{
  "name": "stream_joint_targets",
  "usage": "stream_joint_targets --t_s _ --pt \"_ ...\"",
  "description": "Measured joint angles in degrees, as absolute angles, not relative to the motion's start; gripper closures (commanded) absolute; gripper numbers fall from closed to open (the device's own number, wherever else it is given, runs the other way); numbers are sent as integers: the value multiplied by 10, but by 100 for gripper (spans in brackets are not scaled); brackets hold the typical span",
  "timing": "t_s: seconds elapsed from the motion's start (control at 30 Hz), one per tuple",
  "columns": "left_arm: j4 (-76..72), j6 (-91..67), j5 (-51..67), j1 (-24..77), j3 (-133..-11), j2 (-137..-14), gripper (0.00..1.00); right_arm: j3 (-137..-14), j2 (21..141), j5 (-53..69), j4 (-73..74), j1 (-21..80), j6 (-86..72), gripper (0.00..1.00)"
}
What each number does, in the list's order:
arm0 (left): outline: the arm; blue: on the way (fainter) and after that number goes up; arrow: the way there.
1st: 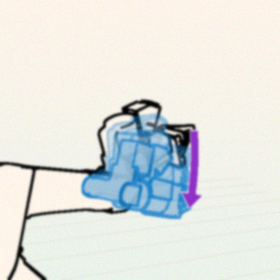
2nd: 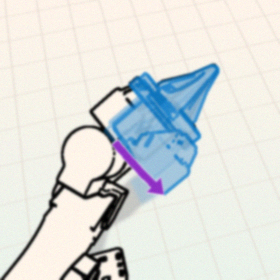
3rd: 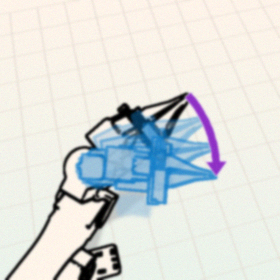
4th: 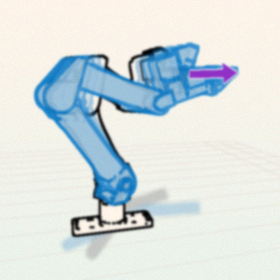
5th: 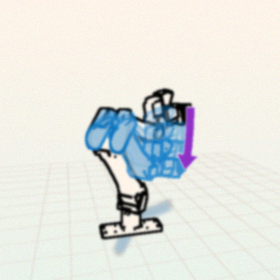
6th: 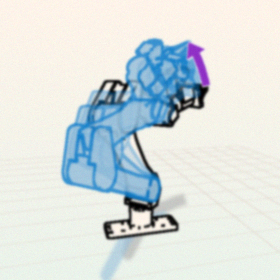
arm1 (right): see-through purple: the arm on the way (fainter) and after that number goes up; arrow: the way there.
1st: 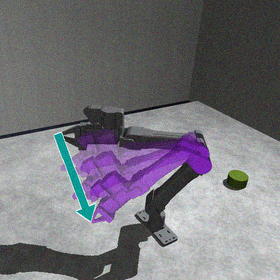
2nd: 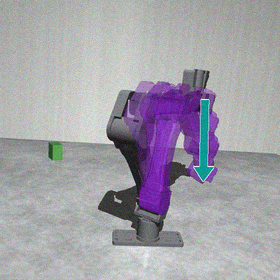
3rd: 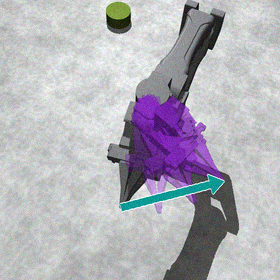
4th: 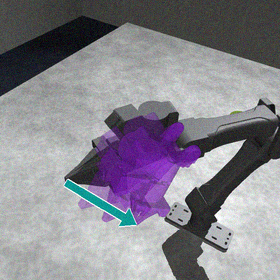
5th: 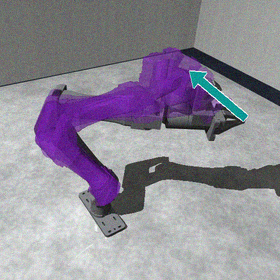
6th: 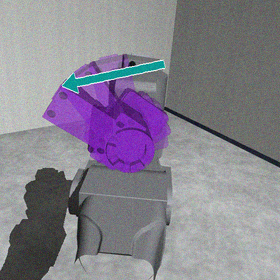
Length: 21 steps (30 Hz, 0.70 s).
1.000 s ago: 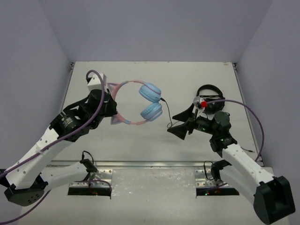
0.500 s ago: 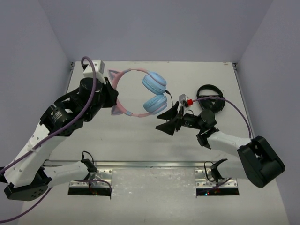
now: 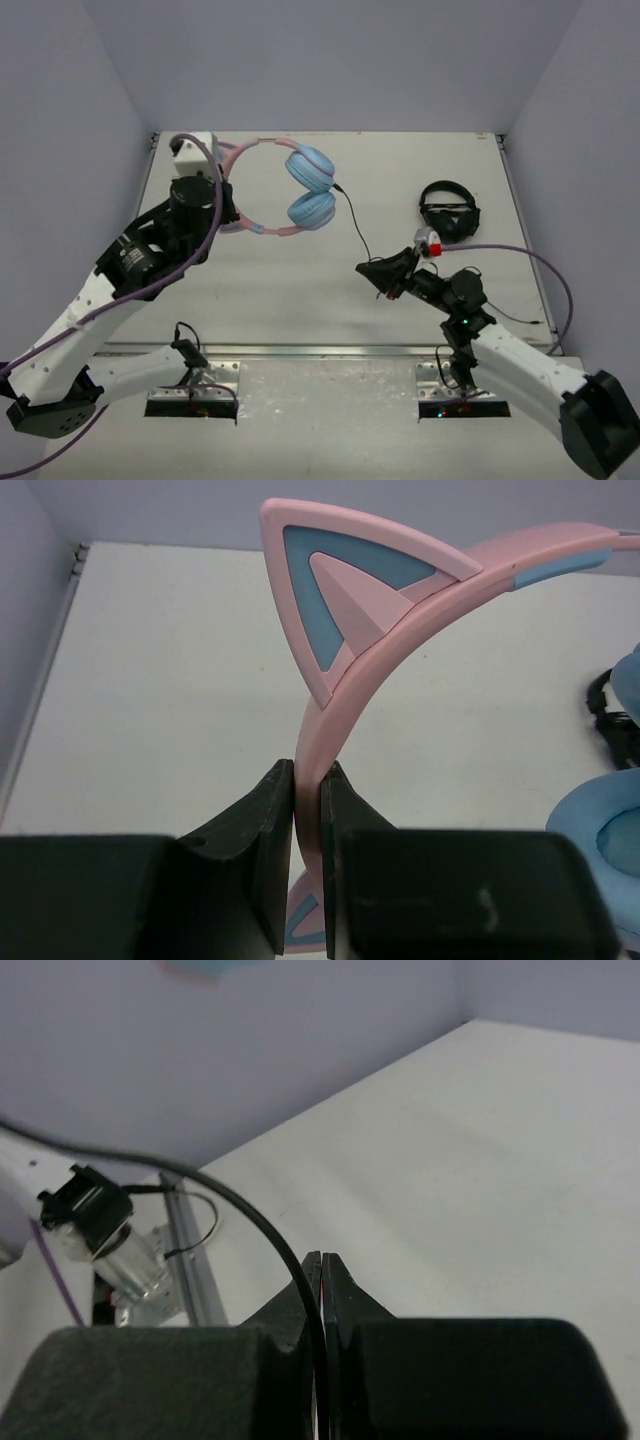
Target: Wrap the headphones
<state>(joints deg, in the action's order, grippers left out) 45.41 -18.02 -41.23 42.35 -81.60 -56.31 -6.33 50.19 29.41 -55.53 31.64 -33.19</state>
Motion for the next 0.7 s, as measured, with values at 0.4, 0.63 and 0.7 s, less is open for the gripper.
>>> stream_joint_targets --t_s 0.4,0.63,0.7 --pt "321 63 -234 449 -582 -614 100 -364 396 92 -21 316 -134 99" --pt "311 90 -94 530 -583 -635 100 -429 513 104 112 335 -83 99" --pt "311 91 -76 551 -583 -645 100 -429 528 97 133 347 -76 99"
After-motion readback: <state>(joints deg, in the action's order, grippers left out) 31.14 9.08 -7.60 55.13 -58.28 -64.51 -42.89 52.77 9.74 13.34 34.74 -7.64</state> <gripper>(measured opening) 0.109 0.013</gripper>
